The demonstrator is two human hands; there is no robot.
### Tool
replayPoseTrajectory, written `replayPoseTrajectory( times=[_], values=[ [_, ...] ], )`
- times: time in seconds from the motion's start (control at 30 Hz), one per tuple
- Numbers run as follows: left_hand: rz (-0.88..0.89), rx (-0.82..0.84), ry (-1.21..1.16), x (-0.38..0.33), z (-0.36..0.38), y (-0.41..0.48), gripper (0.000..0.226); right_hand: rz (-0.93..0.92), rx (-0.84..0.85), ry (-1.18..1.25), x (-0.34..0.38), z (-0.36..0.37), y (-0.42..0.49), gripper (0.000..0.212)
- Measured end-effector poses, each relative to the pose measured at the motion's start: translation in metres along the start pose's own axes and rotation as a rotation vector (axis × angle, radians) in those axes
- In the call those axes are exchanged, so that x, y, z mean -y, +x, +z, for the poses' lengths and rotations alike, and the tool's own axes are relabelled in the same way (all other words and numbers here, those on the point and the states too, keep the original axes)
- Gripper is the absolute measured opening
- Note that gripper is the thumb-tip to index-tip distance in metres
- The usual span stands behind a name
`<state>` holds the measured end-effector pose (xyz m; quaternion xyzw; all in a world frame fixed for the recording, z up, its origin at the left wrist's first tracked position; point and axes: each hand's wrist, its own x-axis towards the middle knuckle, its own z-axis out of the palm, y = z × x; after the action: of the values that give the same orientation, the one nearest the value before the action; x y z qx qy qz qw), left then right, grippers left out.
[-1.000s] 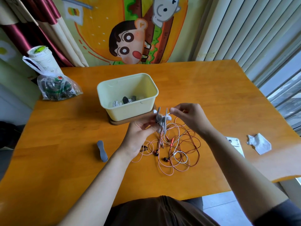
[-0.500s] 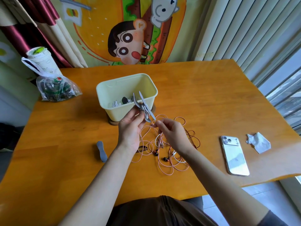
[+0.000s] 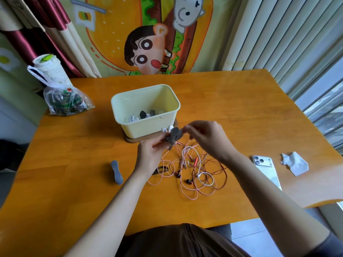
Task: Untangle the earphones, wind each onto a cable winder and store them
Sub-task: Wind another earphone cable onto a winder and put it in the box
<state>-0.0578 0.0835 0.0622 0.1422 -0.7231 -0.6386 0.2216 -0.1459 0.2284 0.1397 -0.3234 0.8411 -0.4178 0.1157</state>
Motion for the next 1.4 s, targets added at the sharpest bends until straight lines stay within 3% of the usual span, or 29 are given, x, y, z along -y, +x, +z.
replayPoseTrajectory(
  times=[0.2,0.33,0.43,0.63,0.73,0.83,0.93,1.0,1.23,1.4],
  values=[
    [0.008,0.166,-0.116,-0.016,0.01,0.0,0.032,0.119,-0.063,0.143,-0.01,-0.01,0.009,0.026],
    [-0.036,0.161,-0.357,-0.031,0.015,0.002,0.034,0.232,-0.032,0.373,-0.019,0.002,0.002,0.032],
    [-0.171,0.132,-0.558,-0.041,0.018,0.004,0.033,0.294,0.0,0.551,-0.017,0.017,-0.004,0.034],
    [-0.231,0.011,-0.77,-0.04,0.016,0.015,0.031,0.374,0.015,0.66,-0.018,0.037,-0.011,0.023],
    [-0.269,-0.144,-0.671,-0.034,0.015,0.018,0.032,0.307,-0.019,0.488,-0.013,0.046,-0.016,0.022],
    [-0.224,-0.226,-0.368,-0.021,0.014,0.015,0.037,0.193,-0.01,0.282,-0.006,0.048,-0.019,0.022],
    [-0.084,-0.196,0.037,-0.006,0.01,0.013,0.037,0.121,0.052,0.174,-0.001,0.047,-0.022,0.023],
    [-0.05,-0.142,0.188,0.003,0.006,0.012,0.035,0.108,0.076,0.136,0.0,0.042,-0.021,0.025],
    [-0.064,0.093,0.166,0.012,-0.001,0.008,0.034,0.044,-0.02,-0.046,-0.014,-0.003,0.004,0.022],
    [-0.14,0.173,0.067,0.005,0.004,0.003,0.034,0.08,-0.039,0.082,-0.024,-0.01,0.01,0.014]
  ],
)
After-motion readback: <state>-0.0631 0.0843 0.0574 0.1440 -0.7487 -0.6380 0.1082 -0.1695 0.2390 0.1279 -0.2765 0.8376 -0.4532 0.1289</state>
